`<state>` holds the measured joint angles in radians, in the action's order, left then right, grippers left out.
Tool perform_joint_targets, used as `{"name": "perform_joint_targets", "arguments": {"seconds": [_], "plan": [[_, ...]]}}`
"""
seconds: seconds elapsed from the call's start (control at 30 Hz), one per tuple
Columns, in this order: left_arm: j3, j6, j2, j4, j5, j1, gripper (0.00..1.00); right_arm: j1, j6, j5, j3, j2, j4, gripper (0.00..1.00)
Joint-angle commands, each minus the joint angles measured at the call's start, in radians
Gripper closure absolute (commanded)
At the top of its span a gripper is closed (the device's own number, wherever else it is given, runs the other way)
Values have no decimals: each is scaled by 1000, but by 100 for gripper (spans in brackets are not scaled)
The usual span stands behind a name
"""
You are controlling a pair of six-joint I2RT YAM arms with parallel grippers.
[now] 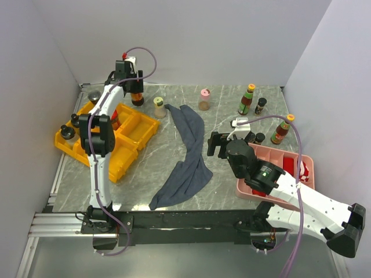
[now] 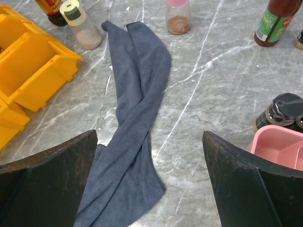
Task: Organize the condiment bottles
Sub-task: Pick up the bottle from the center of the board.
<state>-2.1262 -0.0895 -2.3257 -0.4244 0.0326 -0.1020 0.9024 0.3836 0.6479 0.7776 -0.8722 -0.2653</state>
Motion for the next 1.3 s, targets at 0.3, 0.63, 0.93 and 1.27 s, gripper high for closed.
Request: {"name": "perform_joint_targets", "arguments": {"seconds": [0.3,0.63,0.93,1.27], "plan": [[-34,-41,69,70,-25,-24,85,-5,-5,27,28,4,31,0],[-34,-87,153,108,23,-62,99,-5,-6,35,25,27,28,0],[51,-96,291,133,52,-62,99,-5,-5,27,23,41,23,0],[205,-84,431,128,131,-51,99,-5,1,7,14,62,26,0]]}}
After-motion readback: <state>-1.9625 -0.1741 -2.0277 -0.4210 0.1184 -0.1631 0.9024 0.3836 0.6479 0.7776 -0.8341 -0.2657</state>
